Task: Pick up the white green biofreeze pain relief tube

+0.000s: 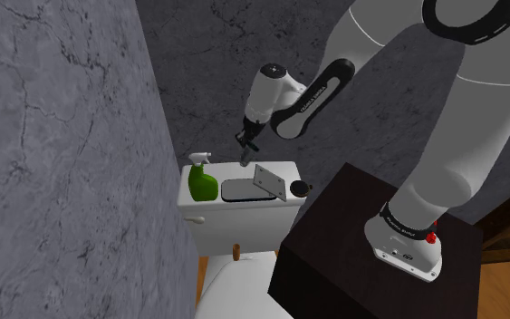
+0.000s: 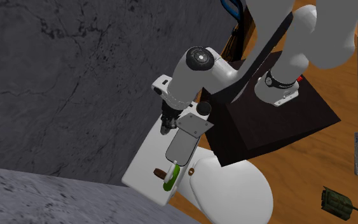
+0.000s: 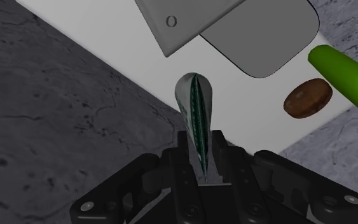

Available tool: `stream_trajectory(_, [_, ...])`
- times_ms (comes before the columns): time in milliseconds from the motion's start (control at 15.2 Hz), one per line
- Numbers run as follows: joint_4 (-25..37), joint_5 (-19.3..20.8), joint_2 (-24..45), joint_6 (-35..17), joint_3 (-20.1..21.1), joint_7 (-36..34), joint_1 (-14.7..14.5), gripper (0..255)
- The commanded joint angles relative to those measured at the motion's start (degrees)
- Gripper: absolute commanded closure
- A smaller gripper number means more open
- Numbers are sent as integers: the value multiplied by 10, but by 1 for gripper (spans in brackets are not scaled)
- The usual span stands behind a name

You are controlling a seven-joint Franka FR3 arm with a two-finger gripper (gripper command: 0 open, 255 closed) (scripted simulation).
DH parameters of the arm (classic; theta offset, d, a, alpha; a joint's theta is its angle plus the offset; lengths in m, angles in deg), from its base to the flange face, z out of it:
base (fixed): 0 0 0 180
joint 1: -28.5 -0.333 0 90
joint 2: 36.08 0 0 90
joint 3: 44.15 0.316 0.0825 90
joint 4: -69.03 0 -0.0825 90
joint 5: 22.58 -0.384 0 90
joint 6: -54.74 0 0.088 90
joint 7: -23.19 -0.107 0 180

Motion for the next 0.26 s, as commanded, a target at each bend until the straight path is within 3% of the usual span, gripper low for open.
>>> stream_trajectory(0, [-1, -19, -13, 11, 11, 17, 8, 255])
stream_trajectory(198, [-2, -31, -22, 19, 16, 27, 12, 255])
